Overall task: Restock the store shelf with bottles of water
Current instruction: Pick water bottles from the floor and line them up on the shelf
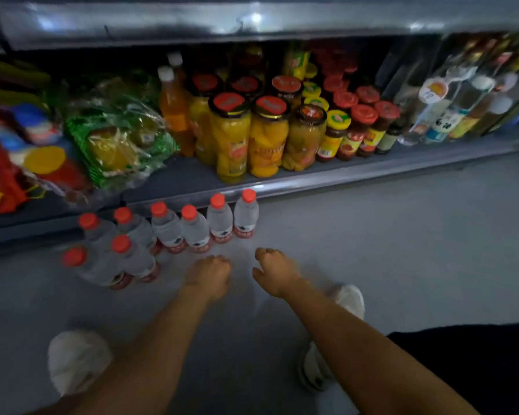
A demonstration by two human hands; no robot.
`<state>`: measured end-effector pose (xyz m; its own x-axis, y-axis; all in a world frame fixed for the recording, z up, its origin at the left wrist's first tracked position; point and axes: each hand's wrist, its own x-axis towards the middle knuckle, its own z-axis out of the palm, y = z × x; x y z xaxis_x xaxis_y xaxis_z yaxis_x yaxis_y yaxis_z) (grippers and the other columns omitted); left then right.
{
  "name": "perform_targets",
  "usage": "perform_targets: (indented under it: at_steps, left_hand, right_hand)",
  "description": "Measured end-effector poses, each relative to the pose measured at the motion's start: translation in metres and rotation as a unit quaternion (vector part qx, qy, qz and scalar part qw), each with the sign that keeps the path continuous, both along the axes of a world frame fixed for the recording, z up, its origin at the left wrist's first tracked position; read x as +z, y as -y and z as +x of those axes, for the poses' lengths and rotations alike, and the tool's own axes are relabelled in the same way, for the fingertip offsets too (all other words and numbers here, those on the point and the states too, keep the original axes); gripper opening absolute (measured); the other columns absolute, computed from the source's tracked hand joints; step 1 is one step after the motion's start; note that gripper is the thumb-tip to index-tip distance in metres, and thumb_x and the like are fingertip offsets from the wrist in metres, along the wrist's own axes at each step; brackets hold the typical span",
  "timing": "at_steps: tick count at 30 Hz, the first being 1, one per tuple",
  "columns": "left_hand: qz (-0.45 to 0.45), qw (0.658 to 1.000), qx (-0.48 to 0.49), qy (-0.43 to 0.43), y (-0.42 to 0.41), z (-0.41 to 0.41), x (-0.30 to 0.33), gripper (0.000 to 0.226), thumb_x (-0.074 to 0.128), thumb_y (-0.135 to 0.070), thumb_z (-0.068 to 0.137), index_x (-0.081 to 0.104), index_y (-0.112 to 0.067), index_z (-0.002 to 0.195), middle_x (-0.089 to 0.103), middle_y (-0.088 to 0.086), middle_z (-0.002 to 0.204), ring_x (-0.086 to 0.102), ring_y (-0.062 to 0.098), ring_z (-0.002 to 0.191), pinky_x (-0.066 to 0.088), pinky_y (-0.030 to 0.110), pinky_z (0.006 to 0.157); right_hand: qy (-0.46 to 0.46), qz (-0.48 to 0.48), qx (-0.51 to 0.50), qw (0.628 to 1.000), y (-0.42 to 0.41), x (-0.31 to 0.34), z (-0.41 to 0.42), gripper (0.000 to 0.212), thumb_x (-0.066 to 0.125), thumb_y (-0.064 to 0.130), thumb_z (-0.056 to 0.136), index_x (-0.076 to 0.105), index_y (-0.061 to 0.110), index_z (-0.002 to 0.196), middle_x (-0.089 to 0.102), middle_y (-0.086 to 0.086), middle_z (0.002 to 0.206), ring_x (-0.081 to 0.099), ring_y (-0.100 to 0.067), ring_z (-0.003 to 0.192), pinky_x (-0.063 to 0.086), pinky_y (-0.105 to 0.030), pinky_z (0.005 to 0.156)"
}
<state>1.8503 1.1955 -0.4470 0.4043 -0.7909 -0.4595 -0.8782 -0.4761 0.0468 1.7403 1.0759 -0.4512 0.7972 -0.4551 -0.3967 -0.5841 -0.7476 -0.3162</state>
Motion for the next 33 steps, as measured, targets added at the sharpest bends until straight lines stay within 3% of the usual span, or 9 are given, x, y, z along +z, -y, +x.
perform_targets:
  at_steps: [5, 10, 18, 26, 33]
  left_hand:
    - [0.018, 0.999, 0.003, -0.042, 0.011, 0.009, -0.038, 0.033, 0.05, -0.024, 0.09, 0.056, -0.012, 0.12, 0.055, 0.011, 0.126, 0.054, 0.03, 0.116, 0.044, 0.037, 0.094]
    - [0.045, 0.997, -0.001, -0.056, 0.023, 0.02, -0.066, 0.037, 0.049, -0.023, 0.091, 0.054, -0.011, 0.125, 0.054, 0.011, 0.128, 0.052, 0.03, 0.118, 0.043, 0.037, 0.095]
    - [0.068, 0.996, 0.016, -0.063, 0.024, 0.028, -0.088, 0.034, 0.046, -0.021, 0.091, 0.055, -0.01, 0.122, 0.054, 0.01, 0.129, 0.051, 0.029, 0.118, 0.042, 0.036, 0.095]
    - [0.07, 0.996, 0.002, -0.047, 0.023, 0.025, -0.079, 0.035, 0.047, -0.023, 0.092, 0.053, -0.01, 0.124, 0.052, 0.01, 0.13, 0.05, 0.028, 0.12, 0.041, 0.036, 0.096]
    - [0.027, 1.0, -0.011, 0.003, 0.012, 0.023, -0.026, 0.032, 0.048, -0.019, 0.09, 0.056, -0.009, 0.119, 0.056, 0.011, 0.125, 0.054, 0.03, 0.115, 0.043, 0.036, 0.093]
  right_hand:
    - [0.011, 0.036, -0.051, 0.998, 0.025, -0.032, 0.02, 0.041, 0.054, 0.028, 0.093, 0.045, 0.005, 0.126, 0.056, -0.019, 0.124, 0.052, -0.037, 0.115, 0.044, -0.041, 0.089]
    - [0.105, 0.051, -0.139, 0.983, 0.059, -0.043, 0.057, 0.062, 0.066, 0.027, 0.086, 0.037, 0.003, 0.135, 0.048, -0.019, 0.133, 0.047, -0.036, 0.123, 0.042, -0.043, 0.094]
    - [0.156, 0.089, -0.126, 0.976, 0.082, -0.051, 0.096, 0.076, 0.081, 0.037, 0.071, 0.041, 0.016, 0.132, 0.054, -0.008, 0.131, 0.052, -0.028, 0.118, 0.044, -0.036, 0.09]
    - [0.17, 0.051, -0.097, 0.979, 0.08, -0.036, 0.091, 0.072, 0.078, 0.041, 0.074, 0.041, 0.015, 0.131, 0.062, -0.014, 0.118, 0.059, -0.035, 0.106, 0.048, -0.039, 0.08]
    - [0.188, 0.048, -0.091, 0.977, 0.059, 0.019, 0.059, 0.07, 0.077, 0.037, 0.074, 0.044, 0.014, 0.131, 0.066, -0.015, 0.113, 0.06, -0.038, 0.102, 0.049, -0.04, 0.078]
